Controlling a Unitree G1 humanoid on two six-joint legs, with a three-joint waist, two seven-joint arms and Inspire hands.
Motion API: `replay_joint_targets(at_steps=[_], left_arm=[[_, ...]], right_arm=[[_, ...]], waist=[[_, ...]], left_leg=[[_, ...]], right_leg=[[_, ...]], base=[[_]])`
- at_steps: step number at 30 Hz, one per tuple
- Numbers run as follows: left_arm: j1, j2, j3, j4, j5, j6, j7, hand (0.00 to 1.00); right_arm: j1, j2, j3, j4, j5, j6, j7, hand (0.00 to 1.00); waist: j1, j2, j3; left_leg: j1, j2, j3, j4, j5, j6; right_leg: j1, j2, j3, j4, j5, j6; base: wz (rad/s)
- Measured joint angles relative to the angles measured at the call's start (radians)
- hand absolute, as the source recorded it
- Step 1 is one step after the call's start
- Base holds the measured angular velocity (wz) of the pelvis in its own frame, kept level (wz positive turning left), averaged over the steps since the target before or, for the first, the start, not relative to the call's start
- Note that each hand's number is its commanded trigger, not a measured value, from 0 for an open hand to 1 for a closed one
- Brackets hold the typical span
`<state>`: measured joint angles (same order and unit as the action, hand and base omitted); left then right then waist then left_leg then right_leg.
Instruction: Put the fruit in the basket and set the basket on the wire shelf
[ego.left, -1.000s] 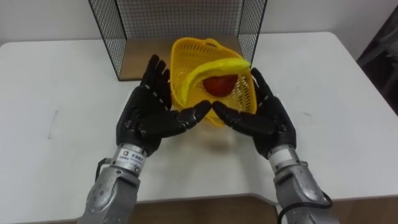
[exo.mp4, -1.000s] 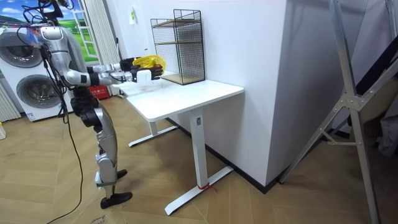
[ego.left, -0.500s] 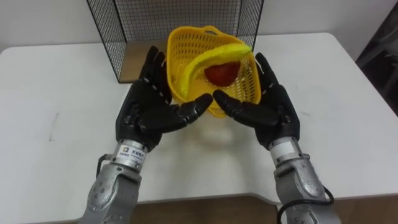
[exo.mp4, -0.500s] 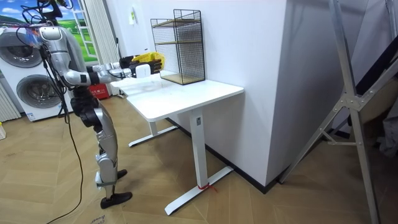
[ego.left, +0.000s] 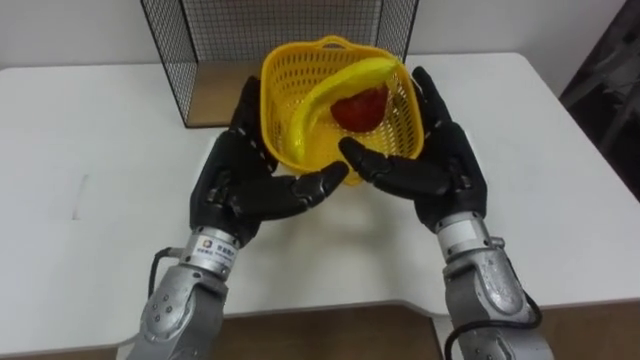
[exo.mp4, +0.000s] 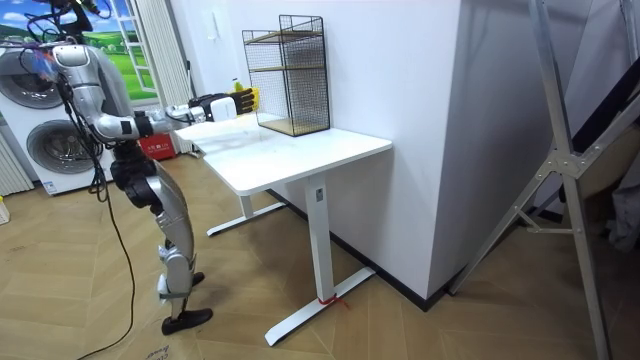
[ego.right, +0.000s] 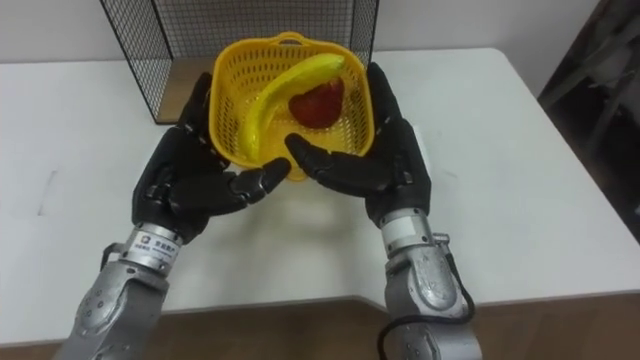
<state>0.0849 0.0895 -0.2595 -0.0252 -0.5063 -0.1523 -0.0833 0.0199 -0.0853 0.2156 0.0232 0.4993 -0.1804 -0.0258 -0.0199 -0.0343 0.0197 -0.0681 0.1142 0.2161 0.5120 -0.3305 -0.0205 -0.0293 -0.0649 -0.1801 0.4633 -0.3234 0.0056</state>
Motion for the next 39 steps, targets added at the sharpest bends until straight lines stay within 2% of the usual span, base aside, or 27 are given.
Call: replay_joint_targets(at_steps=[1, 2, 3, 6, 8, 9, 10, 11, 12, 13, 15, 18, 19, 21, 22, 23, 26, 29, 31, 32, 33, 35, 36, 37, 38, 39], left_arm=[[0.01, 0.003, 0.001, 0.0, 0.003, 0.002, 0.0, 0.0], [0.014, 0.006, 0.003, 0.0, 0.006, 0.002, 0.001, 0.0], [0.023, 0.01, 0.004, 0.0, 0.009, 0.003, 0.004, 0.0], [0.027, 0.008, 0.004, 0.0, 0.008, 0.014, 0.011, 0.0], [0.026, 0.012, 0.01, 0.0, 0.02, 0.015, 0.011, 0.0], [0.026, 0.014, 0.013, 0.001, 0.022, 0.017, 0.011, 0.0], [0.024, 0.011, 0.016, 0.001, 0.026, 0.021, 0.011, 0.0], [0.024, 0.002, 0.016, 0.0, 0.029, 0.021, 0.011, 0.0], [0.026, -0.004, 0.016, 0.0, 0.03, 0.021, 0.012, 0.0], [0.029, 0.003, 0.019, 0.0, 0.031, 0.022, 0.012, 0.0], [0.019, 0.006, 0.019, -0.003, 0.03, 0.02, 0.012, 0.0], [0.018, 0.011, 0.02, -0.003, 0.032, 0.019, 0.012, 0.0], [0.018, 0.011, 0.02, -0.003, 0.038, 0.019, 0.012, 0.0], [0.015, 0.011, 0.02, -0.003, 0.038, 0.019, 0.012, 0.0], [0.015, 0.012, 0.02, -0.003, 0.037, 0.019, 0.012, 0.0], [0.015, 0.012, 0.02, -0.003, 0.037, 0.019, 0.012, 0.0], [0.014, 0.008, 0.019, -0.003, 0.037, 0.019, 0.014, 0.0], [0.011, -0.001, 0.016, -0.003, 0.037, 0.018, 0.015, 0.0], [-0.003, 0.003, 0.015, -0.002, 0.038, 0.018, 0.028, 0.0], [-0.004, 0.004, 0.015, -0.002, 0.039, 0.018, 0.031, 0.0], [-0.004, 0.004, 0.011, -0.002, 0.039, 0.018, 0.034, 0.0], [-0.004, 0.003, 0.01, -0.002, 0.039, 0.018, 0.035, 0.0], [-0.004, 0.004, 0.01, -0.002, 0.038, 0.018, 0.038, 0.0], [-0.005, 0.004, 0.009, -0.002, 0.038, 0.018, 0.045, 0.0], [-0.006, 0.004, 0.008, -0.002, 0.038, 0.018, 0.051, 0.0], [-0.008, 0.005, 0.009, -0.002, 0.038, 0.017, 0.056, 0.0]], right_arm=[[0.012, -0.001, 0.002, 0.0, 0.001, 0.0, 0.007, 0.0], [0.019, 0.0, 0.005, 0.0, 0.001, 0.0, 0.009, 0.0], [0.03, 0.0, 0.012, 0.0, -0.001, 0.003, 0.018, 0.0], [0.035, -0.005, 0.019, 0.005, -0.001, 0.004, 0.028, 0.0], [0.034, -0.004, 0.021, 0.005, -0.001, 0.004, 0.032, 0.0], [0.034, -0.001, 0.027, 0.007, -0.002, 0.004, 0.032, 0.0], [0.032, -0.003, 0.026, 0.008, -0.002, 0.006, 0.029, 0.0], [0.027, -0.008, 0.025, 0.008, -0.002, 0.007, 0.028, 0.0], [0.027, -0.01, 0.026, 0.008, -0.003, 0.008, 0.028, 0.0], [0.033, -0.006, 0.027, 0.009, -0.015, 0.01, 0.029, 0.0], [0.029, -0.014, 0.025, 0.004, -0.039, 0.009, 0.03, 0.0], [0.011, -0.02, 0.026, 0.003, -0.045, 0.009, 0.035, 0.0], [0.011, -0.021, 0.025, 0.003, -0.045, 0.009, 0.035, 0.0], [0.011, -0.024, 0.024, 0.003, -0.044, 0.009, 0.035, 0.0], [0.011, -0.023, 0.025, 0.003, -0.044, 0.009, 0.035, 0.0], [0.011, -0.023, 0.025, 0.003, -0.044, 0.009, 0.035, 0.0], [0.009, -0.021, 0.025, -0.008, -0.043, 0.008, 0.03, 0.0], [0.008, -0.022, 0.024, -0.008, -0.044, 0.007, 0.02, 0.0], [0.008, -0.022, 0.025, -0.009, -0.054, 0.006, 0.013, 0.0], [0.008, -0.021, 0.025, -0.009, -0.055, 0.006, 0.013, 0.0], [0.008, -0.021, 0.025, -0.009, -0.056, 0.006, 0.013, 0.0], [0.007, -0.021, 0.023, -0.009, -0.064, 0.006, 0.014, 0.0], [0.007, -0.02, 0.023, -0.009, -0.07, 0.006, 0.014, 0.0], [0.007, -0.021, 0.024, -0.009, -0.072, 0.006, 0.014, 0.0], [0.006, -0.021, 0.025, -0.009, -0.073, 0.006, 0.014, 0.0], [0.006, -0.023, 0.025, -0.008, -0.073, 0.007, 0.014, 0.0]], waist=[[0.005, -0.002, -0.0025], [0.006, -0.005, -0.0042], [0.01, -0.01, -0.0078], [0.015, 0.003, -0.0069], [0.012, 0.003, -0.0068], [0.013, -0.007, 0.0017], [0.012, -0.012, -0.0024], [0.006, -0.011, -0.0023], [0.01, -0.005, -0.0061], [0.019, -0.014, -0.0132], [0.001, -0.031, -0.0179], [0.001, -0.029, -0.0168], [0.0, -0.029, -0.0165], [-0.003, -0.022, -0.0128], [-0.003, -0.02, -0.0113], [-0.004, -0.02, -0.0109], [-0.006, -0.021, -0.0102], [-0.011, -0.026, -0.0068], [-0.015, -0.034, -0.0011], [-0.015, -0.033, -0.0006], [-0.019, -0.031, 0.0024], [-0.017, -0.02, 0.0072], [-0.012, -0.012, 0.0105], [-0.014, -0.005, 0.0086], [-0.012, 0.0, 0.0083], [-0.007, 0.012, 0.0096]], left_leg=[[-0.015, 0.018, -0.002, 0.046, -0.02, -0.009], [-0.019, 0.024, -0.003, 0.065, -0.028, -0.013], [-0.027, 0.031, -0.004, 0.085, -0.031, -0.017], [-0.051, 0.053, -0.003, 0.152, -0.023, -0.021], [-0.066, 0.054, -0.002, 0.172, -0.001, -0.024], [-0.106, 0.049, -0.004, 0.212, 0.016, -0.018], [-0.132, 0.028, -0.008, 0.124, 0.02, -0.018], [-0.166, 0.012, -0.006, 0.018, 0.08, -0.013], [-0.173, 0.01, -0.008, -0.012, 0.147, -0.003], [-0.159, -0.002, 0.0, -0.03, 0.175, 0.01], [-0.146, -0.023, -0.004, -0.046, 0.179, 0.017], [-0.157, -0.027, -0.003, -0.026, 0.152, 0.025], [-0.157, -0.04, -0.003, -0.023, 0.144, 0.028], [-0.157, -0.044, -0.003, -0.015, 0.129, 0.035], [-0.156, -0.059, -0.003, -0.013, 0.12, 0.039], [-0.156, -0.06, -0.003, -0.013, 0.117, 0.042], [-0.159, -0.101, 0.002, -0.007, 0.09, 0.064], [-0.153, -0.128, 0.003, 0.003, 0.072, 0.088], [-0.148, -0.159, 0.004, 0.02, 0.048, 0.114], [-0.145, -0.165, 0.004, 0.025, 0.041, 0.121], [-0.131, -0.177, 0.005, 0.029, 0.029, 0.132], [-0.109, -0.182, 0.006, 0.027, 0.014, 0.147], [-0.094, -0.181, 0.009, 0.019, 0.008, 0.153], [-0.084, -0.181, 0.007, 0.006, 0.005, 0.159], [-0.079, -0.18, 0.007, -0.001, 0.004, 0.16], [-0.07, -0.173, 0.007, -0.015, 0.004, 0.161]], right_leg=[[-0.011, 0.009, 0.0, 0.031, -0.021, -0.008], [-0.015, 0.013, 0.0, 0.046, -0.03, -0.012], [-0.024, 0.016, 0.002, 0.064, -0.039, -0.019], [-0.023, 0.023, 0.014, 0.074, -0.051, -0.031], [-0.011, 0.022, 0.026, 0.07, -0.051, -0.035], [-0.005, 0.009, 0.034, 0.068, -0.05, -0.036], [-0.007, -0.007, 0.036, 0.063, -0.05, -0.035], [-0.009, -0.012, 0.035, 0.057, -0.049, -0.031], [-0.007, -0.017, 0.035, 0.055, -0.05, -0.028], [0.003, -0.027, 0.039, 0.045, -0.054, -0.018], [0.009, -0.04, 0.027, 0.017, -0.05, -0.004], [0.011, -0.045, 0.022, 0.003, -0.049, 0.007], [0.013, -0.054, 0.019, 0.005, -0.052, 0.013], [0.019, -0.065, 0.016, 0.009, -0.059, 0.025], [0.018, -0.074, 0.016, 0.017, -0.064, 0.032], [0.017, -0.08, 0.015, 0.023, -0.066, 0.036], [0.005, -0.119, 0.012, 0.083, -0.082, 0.064], [-0.019, -0.158, 0.017, 0.17, -0.084, 0.068], [-0.08, -0.2, 0.043, 0.318, -0.058, 0.083], [-0.096, -0.209, 0.049, 0.354, -0.045, 0.085], [-0.115, -0.222, 0.065, 0.411, -0.015, 0.08], [-0.145, -0.23, 0.08, 0.478, 0.052, 0.069], [-0.164, -0.228, 0.093, 0.51, 0.101, 0.066], [-0.18, -0.228, 0.096, 0.527, 0.125, 0.067], [-0.187, -0.225, 0.094, 0.524, 0.118, 0.069], [-0.203, -0.208, 0.093, 0.499, 0.075, 0.075]], base=[[-0.09], [-0.09], [-0.05], [-0.07], [-0.01], [0.1], [0.05], [-0.09], [-0.23], [-0.09], [0.12], [0.0], [0.04], [0.08], [0.06], [0.07], [0.07], [0.18], [0.19], [0.14], [0.09], [-0.01], [-0.11], [-0.14], [-0.13], [-0.12]])
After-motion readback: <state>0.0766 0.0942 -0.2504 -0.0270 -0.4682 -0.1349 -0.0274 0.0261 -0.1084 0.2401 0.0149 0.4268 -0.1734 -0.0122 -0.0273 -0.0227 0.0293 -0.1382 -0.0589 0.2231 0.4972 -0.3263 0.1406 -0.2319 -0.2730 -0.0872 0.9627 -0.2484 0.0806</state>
